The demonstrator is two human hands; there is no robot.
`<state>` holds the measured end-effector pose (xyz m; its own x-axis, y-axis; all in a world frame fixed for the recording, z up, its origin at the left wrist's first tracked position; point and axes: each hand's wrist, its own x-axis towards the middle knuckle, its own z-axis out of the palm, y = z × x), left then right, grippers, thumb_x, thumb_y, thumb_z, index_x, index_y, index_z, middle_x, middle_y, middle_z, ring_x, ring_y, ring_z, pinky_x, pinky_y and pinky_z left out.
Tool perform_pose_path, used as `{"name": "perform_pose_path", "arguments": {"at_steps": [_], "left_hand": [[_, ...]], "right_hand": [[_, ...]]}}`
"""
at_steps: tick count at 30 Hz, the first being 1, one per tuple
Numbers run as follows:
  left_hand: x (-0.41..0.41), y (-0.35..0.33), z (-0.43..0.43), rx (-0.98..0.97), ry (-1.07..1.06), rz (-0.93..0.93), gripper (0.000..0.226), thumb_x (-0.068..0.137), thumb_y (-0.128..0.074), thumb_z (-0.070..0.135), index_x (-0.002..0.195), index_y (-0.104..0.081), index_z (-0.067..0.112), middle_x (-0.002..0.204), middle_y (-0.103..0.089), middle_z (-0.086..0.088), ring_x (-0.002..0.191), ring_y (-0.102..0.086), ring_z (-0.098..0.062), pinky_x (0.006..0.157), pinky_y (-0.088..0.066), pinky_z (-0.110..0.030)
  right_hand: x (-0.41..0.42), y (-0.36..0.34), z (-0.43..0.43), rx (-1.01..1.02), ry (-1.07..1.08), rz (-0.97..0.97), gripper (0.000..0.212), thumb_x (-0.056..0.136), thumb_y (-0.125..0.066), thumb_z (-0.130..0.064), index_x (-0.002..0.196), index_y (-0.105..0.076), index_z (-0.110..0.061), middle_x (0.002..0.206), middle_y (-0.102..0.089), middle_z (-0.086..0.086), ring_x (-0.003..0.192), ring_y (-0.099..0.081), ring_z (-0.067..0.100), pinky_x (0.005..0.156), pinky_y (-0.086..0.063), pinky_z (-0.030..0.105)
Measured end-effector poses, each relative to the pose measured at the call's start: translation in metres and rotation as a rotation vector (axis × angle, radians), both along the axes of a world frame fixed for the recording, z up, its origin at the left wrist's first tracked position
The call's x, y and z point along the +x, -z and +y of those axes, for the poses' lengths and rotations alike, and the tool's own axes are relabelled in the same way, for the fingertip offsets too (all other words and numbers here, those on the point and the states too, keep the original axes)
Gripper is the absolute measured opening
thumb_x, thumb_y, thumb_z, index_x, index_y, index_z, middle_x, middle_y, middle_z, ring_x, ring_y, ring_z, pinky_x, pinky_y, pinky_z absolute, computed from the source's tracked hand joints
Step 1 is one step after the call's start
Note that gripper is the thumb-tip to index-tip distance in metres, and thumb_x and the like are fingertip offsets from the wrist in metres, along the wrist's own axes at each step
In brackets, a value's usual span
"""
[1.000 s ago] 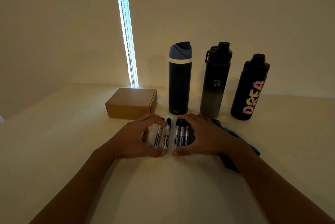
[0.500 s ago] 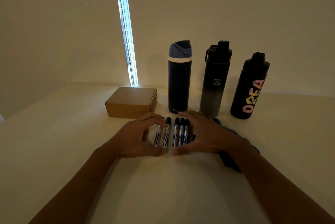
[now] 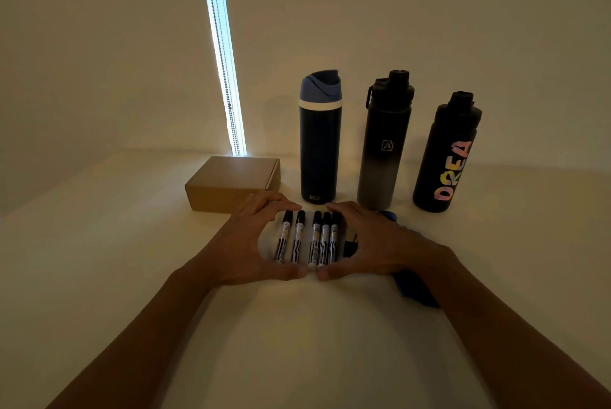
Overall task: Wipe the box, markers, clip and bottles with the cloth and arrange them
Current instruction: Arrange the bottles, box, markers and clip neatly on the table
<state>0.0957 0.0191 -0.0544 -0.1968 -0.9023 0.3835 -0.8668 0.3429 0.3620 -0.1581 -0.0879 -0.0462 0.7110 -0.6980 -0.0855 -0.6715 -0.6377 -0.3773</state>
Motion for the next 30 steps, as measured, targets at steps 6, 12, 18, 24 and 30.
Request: {"name": "perform_pose_path", "arguments": {"at_steps": [6, 12, 18, 24, 30], "left_hand": [[0.002, 0.003, -0.001, 0.032, -0.002, 0.015, 0.100, 0.061, -0.085, 0.080, 0.145, -0.044, 0.045, 0.140, -0.033, 0.033, 0.130, -0.040, -0.003, 0.106, -0.049, -0.041], [0.003, 0.004, -0.003, 0.070, -0.031, 0.028, 0.106, 0.060, -0.083, 0.081, 0.149, -0.042, 0.042, 0.144, -0.034, 0.026, 0.129, -0.041, -0.005, 0.108, -0.048, -0.043], [-0.001, 0.003, -0.007, 0.036, -0.033, -0.025, 0.107, 0.061, -0.080, 0.084, 0.151, -0.039, 0.042, 0.147, -0.034, 0.026, 0.136, -0.032, 0.000, 0.116, -0.036, -0.039], [-0.019, -0.009, -0.034, 0.210, 0.003, -0.265, 0.132, 0.056, -0.068, 0.098, 0.162, -0.007, 0.048, 0.168, -0.020, 0.018, 0.154, -0.016, -0.008, 0.128, -0.012, -0.046], [-0.017, -0.014, -0.047, 0.317, 0.047, -0.290, 0.132, 0.054, -0.074, 0.093, 0.159, -0.005, 0.054, 0.166, -0.025, 0.015, 0.153, -0.018, -0.015, 0.127, -0.014, -0.047]], "right_hand": [[-0.008, 0.002, -0.004, 0.024, -0.016, -0.046, 0.127, 0.055, -0.077, -0.086, 0.157, -0.018, -0.038, 0.159, -0.032, -0.013, 0.136, -0.041, 0.009, 0.113, -0.040, 0.034], [-0.026, 0.004, -0.007, 0.041, 0.005, -0.061, 0.129, 0.055, -0.080, -0.084, 0.158, -0.016, -0.040, 0.161, -0.030, -0.015, 0.136, -0.040, 0.006, 0.109, -0.038, 0.028], [-0.026, 0.002, -0.008, 0.048, -0.003, -0.069, 0.128, 0.056, -0.081, -0.082, 0.158, -0.017, -0.039, 0.160, -0.031, -0.014, 0.137, -0.040, 0.009, 0.108, -0.038, 0.028], [-0.025, 0.003, -0.004, 0.075, -0.028, -0.151, 0.118, 0.056, -0.084, -0.077, 0.152, -0.023, -0.045, 0.150, -0.040, -0.020, 0.125, -0.045, 0.000, 0.097, -0.038, 0.017], [-0.019, 0.005, -0.008, 0.076, -0.043, -0.136, 0.120, 0.055, -0.083, -0.080, 0.153, -0.024, -0.044, 0.152, -0.039, -0.020, 0.127, -0.046, 0.003, 0.107, -0.043, 0.027]]}}
